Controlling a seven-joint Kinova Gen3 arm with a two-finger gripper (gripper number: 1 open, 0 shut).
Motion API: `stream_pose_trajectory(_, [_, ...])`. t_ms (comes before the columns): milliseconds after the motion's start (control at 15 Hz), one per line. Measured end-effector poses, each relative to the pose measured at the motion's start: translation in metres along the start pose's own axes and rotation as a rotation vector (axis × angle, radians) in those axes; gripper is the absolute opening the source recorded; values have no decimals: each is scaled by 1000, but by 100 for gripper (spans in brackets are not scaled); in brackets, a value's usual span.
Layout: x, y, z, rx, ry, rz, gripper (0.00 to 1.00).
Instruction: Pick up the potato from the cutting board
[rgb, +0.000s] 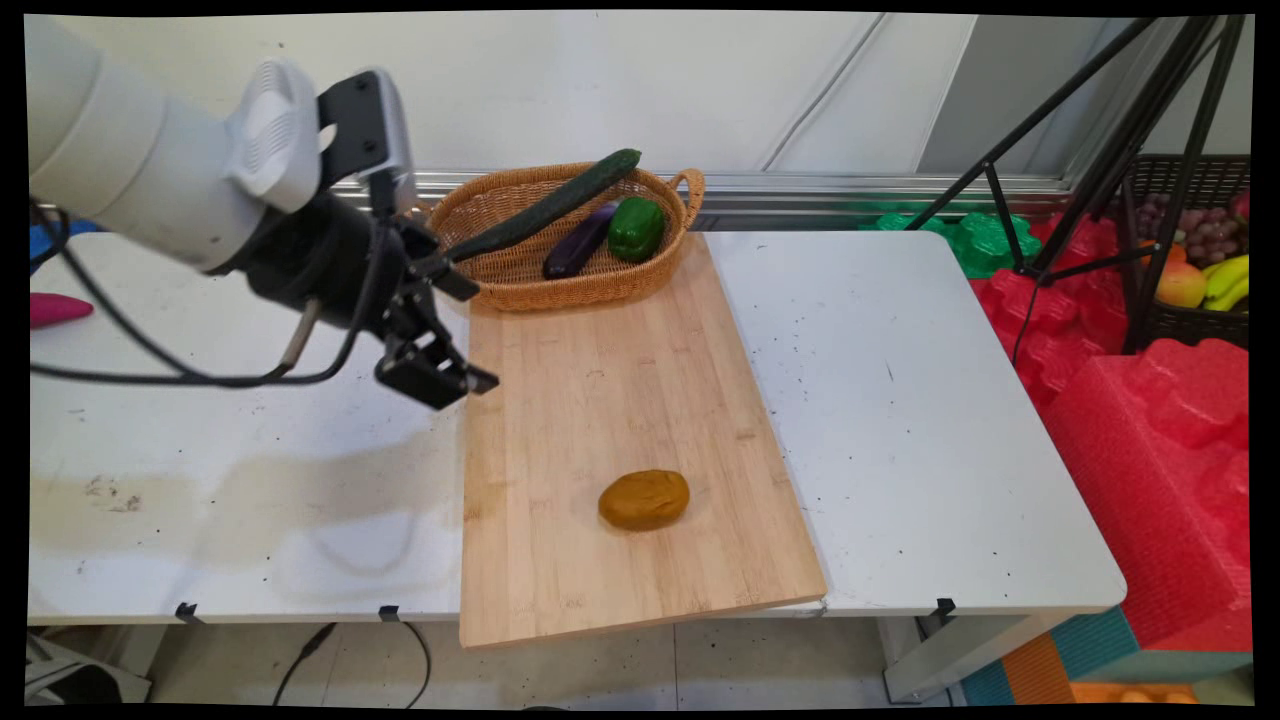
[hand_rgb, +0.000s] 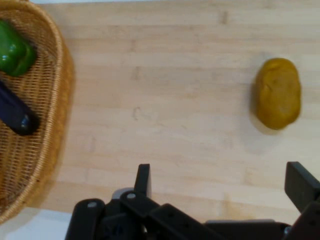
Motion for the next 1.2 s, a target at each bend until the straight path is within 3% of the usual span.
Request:
stream_pose_trajectory(467, [-1,27,-6,-40,9,23,100])
stream_pose_trajectory(800, [26,42,26,-66,5,27,100])
stream_pose_trajectory(1200, [57,52,85,-89,-42,33,100])
